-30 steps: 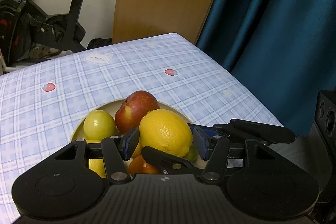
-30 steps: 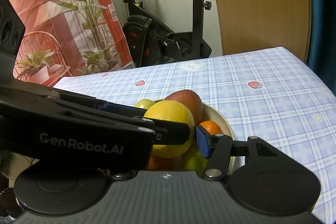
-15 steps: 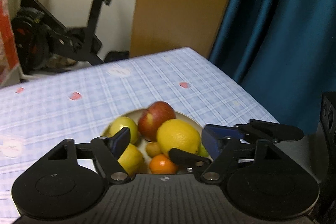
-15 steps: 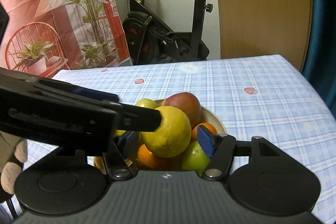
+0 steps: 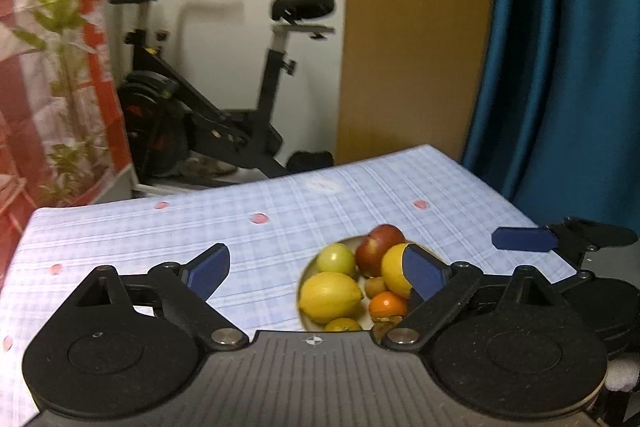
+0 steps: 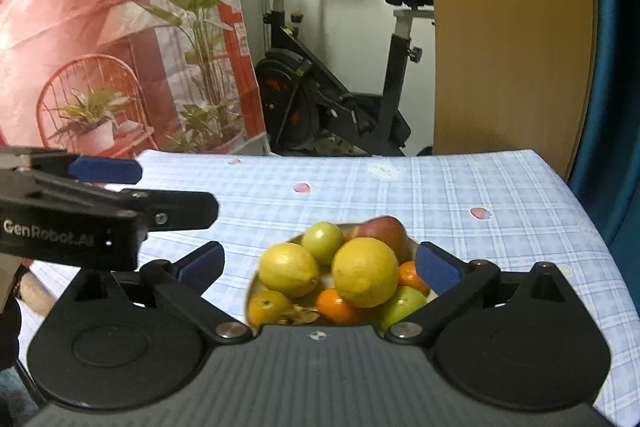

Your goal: Organize fruits

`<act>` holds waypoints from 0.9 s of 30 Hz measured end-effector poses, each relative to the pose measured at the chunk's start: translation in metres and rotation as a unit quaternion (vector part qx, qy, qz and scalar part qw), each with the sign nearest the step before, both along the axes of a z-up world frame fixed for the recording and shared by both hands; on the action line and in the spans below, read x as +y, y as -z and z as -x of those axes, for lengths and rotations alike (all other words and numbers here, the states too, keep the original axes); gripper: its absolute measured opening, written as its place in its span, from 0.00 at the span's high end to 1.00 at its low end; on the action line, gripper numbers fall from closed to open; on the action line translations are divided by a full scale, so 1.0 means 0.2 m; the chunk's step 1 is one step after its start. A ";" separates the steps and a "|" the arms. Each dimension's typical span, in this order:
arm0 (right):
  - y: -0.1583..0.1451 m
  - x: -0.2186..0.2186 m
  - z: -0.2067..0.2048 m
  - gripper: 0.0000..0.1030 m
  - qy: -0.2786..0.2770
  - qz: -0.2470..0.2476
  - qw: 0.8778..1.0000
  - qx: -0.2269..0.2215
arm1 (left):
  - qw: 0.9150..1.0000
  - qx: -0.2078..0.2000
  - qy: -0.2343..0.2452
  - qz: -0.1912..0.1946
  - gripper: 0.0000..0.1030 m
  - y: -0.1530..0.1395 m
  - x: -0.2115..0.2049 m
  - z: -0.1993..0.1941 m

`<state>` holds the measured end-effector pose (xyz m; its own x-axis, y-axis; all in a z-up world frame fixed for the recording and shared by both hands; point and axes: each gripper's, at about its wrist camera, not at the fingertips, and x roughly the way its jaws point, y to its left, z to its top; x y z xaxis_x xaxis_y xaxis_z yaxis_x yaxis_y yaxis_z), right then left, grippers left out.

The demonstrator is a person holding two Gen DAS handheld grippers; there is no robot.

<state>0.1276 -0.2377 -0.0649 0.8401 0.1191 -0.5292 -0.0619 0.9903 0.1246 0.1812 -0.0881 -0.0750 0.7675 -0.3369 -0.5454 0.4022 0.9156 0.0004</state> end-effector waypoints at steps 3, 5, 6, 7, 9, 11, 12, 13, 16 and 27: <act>-0.06 0.03 0.06 0.00 0.006 -0.010 1.000 -0.007 | 1.000 -0.013 -0.026 0.006 0.08 -0.06 0.07 0.08; -0.10 0.06 0.10 0.00 0.007 -0.009 1.000 -0.013 | 0.999 -0.029 -0.042 0.004 0.08 -0.10 0.11 0.15; -0.12 0.08 0.12 0.00 0.006 -0.009 1.000 -0.016 | 0.998 -0.038 -0.052 0.002 0.08 -0.12 0.12 0.18; -0.14 0.08 0.14 0.00 0.006 -0.009 1.000 -0.019 | 0.997 -0.047 -0.062 -0.001 0.08 -0.14 0.13 0.22; -0.17 0.11 0.19 0.00 0.008 -0.010 1.000 -0.023 | 0.996 -0.058 -0.074 0.000 0.08 -0.19 0.15 0.28; -0.20 0.12 0.24 0.00 0.010 -0.017 0.999 -0.026 | 0.995 -0.064 -0.079 0.005 0.07 -0.22 0.18 0.33; -0.21 0.12 0.26 0.00 0.010 -0.020 0.999 -0.027 | 0.994 -0.067 -0.084 0.008 0.07 -0.24 0.19 0.36; -0.22 0.13 0.29 0.00 0.011 -0.022 0.999 -0.028 | 0.994 -0.070 -0.088 0.009 0.07 -0.25 0.20 0.39; -0.26 0.14 0.35 0.00 0.016 -0.022 0.999 -0.032 | 0.991 -0.084 -0.107 0.001 0.07 -0.30 0.23 0.46; -0.31 0.18 0.42 0.00 0.012 -0.005 0.999 -0.039 | 0.985 -0.104 -0.140 0.004 0.05 -0.36 0.28 0.57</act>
